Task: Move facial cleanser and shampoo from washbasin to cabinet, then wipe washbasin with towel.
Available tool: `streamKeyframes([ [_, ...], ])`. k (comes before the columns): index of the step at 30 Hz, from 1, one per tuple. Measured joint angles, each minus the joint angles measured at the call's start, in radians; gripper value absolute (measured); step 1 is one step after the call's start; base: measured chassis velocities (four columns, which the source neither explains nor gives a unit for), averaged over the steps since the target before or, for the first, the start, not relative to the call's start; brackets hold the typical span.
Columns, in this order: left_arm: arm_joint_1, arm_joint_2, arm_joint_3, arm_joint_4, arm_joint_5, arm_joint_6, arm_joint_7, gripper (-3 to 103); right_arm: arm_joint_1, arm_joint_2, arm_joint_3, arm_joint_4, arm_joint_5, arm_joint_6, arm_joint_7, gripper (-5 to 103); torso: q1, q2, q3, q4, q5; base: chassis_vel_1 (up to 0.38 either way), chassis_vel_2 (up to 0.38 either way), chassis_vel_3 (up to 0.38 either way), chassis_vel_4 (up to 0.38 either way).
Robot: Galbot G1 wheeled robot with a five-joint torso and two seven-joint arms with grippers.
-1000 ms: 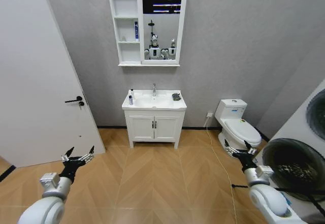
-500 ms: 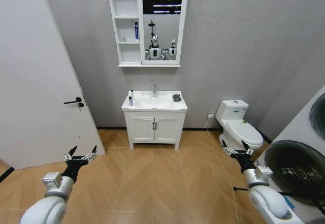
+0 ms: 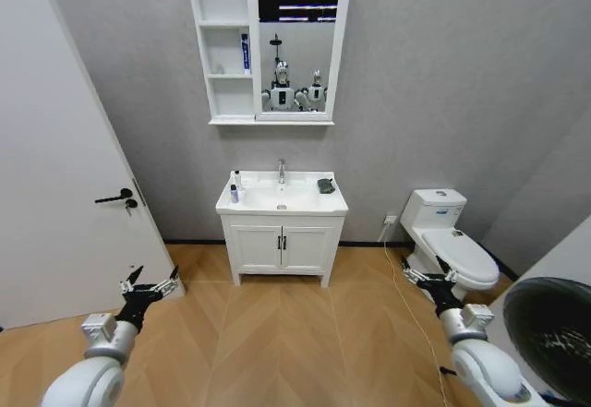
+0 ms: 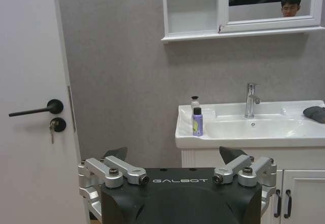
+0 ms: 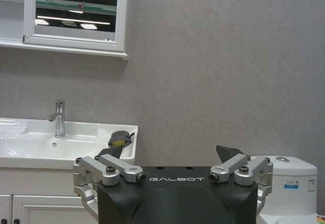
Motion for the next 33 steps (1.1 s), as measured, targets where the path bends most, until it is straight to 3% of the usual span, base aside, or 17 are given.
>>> streamKeyframes([
  [3,0.0,0.0,0.001,0.0,0.0,0.001,0.0,99,0.001,0.0,-0.001,0.0,0.001,0.0,0.0,100,0.0,0.0,0.0,-0.0002,-0.0017,-0.191,0.194,0.204,-0.19],
  [6,0.0,0.0,0.001,0.0,0.0,0.001,0.0,99,0.003,0.0,-0.003,0.0,0.002,0.0,0.0,100,0.0,0.0,0.0,-0.0006,-0.0001,-0.217,0.18,0.205,-0.203],
  [9,0.0,0.0,0.001,0.0,0.0,0.001,0.0,99,0.006,0.002,-0.005,-0.001,0.002,0.0,0.0,100,0.0,0.0,0.0,-0.0003,-0.0011,-0.191,0.212,0.199,-0.22],
  [10,0.0,0.0,0.001,0.0,0.0,0.001,0.0,99,0.007,0.003,-0.006,-0.001,0.002,-0.001,0.0,100,0.0,0.0,0.0,0.0,0.0004,-0.208,0.223,0.248,-0.239],
  [13,0.001,-0.001,0.0,0.0,0.0,0.002,0.0,99,0.008,0.003,-0.007,-0.001,0.002,-0.001,0.0,100,0.0,0.0,0.0,-0.0001,-0.0013,-0.236,0.238,0.242,-0.239],
  [18,0.001,-0.002,0.001,-0.001,0.001,0.002,-0.001,99,0.007,0.002,-0.008,-0.003,-0.003,-0.001,-0.002,100,0.0,0.0,0.0,-0.0003,0.0002,-0.282,0.257,0.273,-0.272],
  [19,0.002,-0.003,0.002,-0.001,0.002,0.002,-0.001,99,0.005,0.002,-0.008,-0.003,-0.006,0.0,-0.002,100,0.0,0.0,0.0,-0.0002,-0.0013,-0.262,0.283,0.289,-0.269],
  [33,-0.001,-0.008,0.008,0.005,0.006,0.002,-0.001,99,-0.007,0.003,-0.019,0.002,-0.035,0.02,-0.033,100,0.0,0.0,0.0,-0.0003,-0.0011,-0.224,0.226,0.226,-0.232],
])
